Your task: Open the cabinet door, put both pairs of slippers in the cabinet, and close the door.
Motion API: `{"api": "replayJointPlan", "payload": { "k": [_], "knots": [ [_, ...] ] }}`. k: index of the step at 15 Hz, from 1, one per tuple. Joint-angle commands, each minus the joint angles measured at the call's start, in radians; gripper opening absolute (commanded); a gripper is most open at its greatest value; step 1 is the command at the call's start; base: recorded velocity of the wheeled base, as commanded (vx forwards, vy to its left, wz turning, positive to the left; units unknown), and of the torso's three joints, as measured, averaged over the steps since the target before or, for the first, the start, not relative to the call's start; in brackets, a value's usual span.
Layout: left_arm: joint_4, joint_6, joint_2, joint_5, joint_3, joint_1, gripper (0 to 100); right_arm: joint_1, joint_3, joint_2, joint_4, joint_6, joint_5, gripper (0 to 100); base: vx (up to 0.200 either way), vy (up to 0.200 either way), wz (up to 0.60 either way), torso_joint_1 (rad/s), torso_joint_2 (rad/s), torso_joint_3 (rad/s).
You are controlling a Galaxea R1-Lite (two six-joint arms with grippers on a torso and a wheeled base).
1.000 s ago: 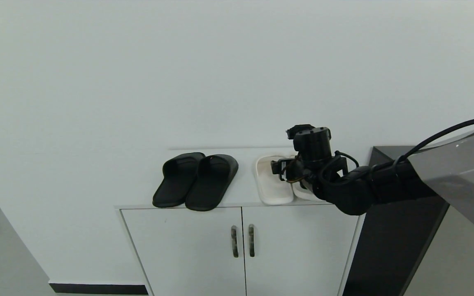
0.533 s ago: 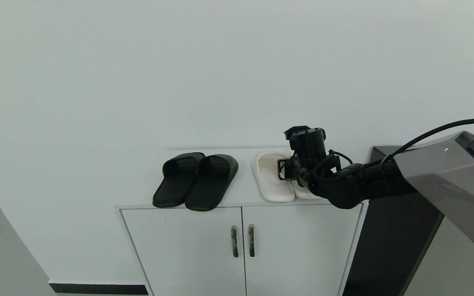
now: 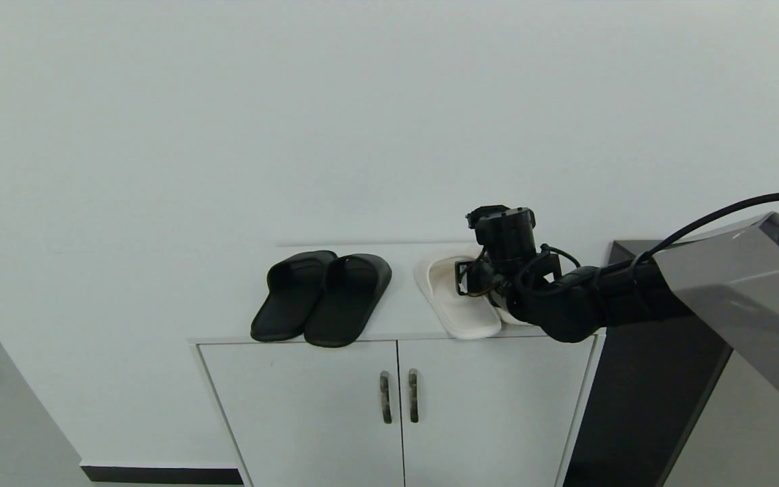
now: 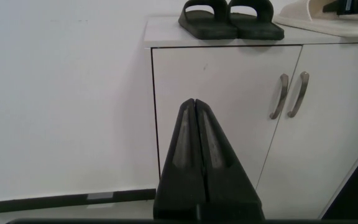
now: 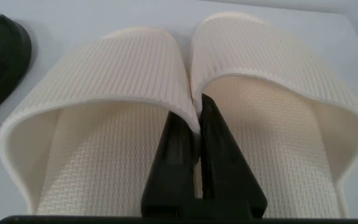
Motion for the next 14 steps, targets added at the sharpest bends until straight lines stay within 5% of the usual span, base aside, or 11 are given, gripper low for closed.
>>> {"api": "replayJointPlan", "payload": {
  "k": [1,4,5,13,14],
  "knots": [
    [-0.001,-0.001,0.001,0.000,0.000,0.001,0,0.002,0.002,-0.012,-0.001,0.000,-0.001,0,0.000,0.000,0.00,0.000,0.00,0.000],
    [0.000,-0.001,0.001,0.000,0.000,0.000,0,0.001,0.002,-0.012,-0.006,0.005,-0.002,0,0.000,0.000,0.00,0.000,0.00,0.000],
    [0.000,-0.001,0.001,0.000,0.000,0.001,0,0.001,0.002,-0.015,-0.004,0.005,-0.002,100,0.000,0.000,0.00,0.000,0.00,0.000],
    [-0.001,-0.001,0.001,0.000,0.000,0.001,0,-0.021,-0.047,0.042,0.001,-0.003,0.002,100,0.000,0.000,0.00,0.000,0.00,0.000],
    [0.000,-0.001,0.001,0.000,0.000,0.001,0,-0.024,-0.052,0.042,0.005,-0.003,0.004,0,0.000,0.000,0.00,0.000,0.00,0.000]
  ]
}}
